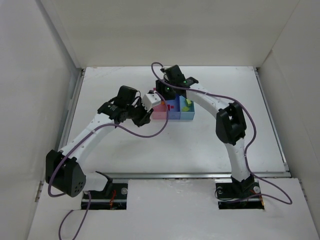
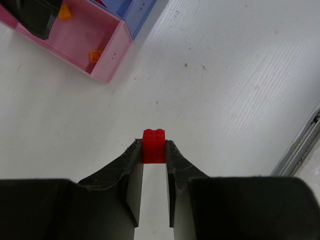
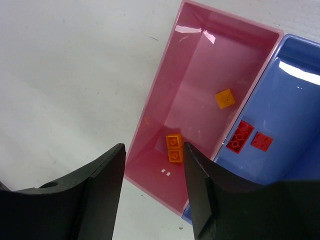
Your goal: Sort the legos into containers by color
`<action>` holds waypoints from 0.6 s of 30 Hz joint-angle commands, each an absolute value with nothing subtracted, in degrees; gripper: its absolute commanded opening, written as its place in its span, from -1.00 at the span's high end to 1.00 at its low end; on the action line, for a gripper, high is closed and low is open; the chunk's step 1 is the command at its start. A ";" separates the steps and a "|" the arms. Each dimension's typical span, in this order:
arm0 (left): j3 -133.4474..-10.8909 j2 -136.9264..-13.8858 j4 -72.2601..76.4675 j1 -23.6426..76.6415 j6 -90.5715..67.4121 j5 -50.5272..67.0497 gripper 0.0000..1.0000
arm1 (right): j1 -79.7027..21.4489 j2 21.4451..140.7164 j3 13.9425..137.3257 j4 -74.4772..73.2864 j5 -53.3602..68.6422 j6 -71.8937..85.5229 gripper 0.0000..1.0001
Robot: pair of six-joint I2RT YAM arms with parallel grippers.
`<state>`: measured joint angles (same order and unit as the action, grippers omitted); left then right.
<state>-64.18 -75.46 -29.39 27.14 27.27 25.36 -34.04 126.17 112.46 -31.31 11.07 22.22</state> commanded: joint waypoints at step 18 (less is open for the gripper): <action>-68.55 -81.35 -33.03 29.71 32.51 24.09 1.00 | -29.79 91.93 79.55 -18.71 31.39 25.84 -0.21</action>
<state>-66.57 -76.29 -29.95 28.38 30.46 26.70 -29.36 91.42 82.65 -18.70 31.05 25.74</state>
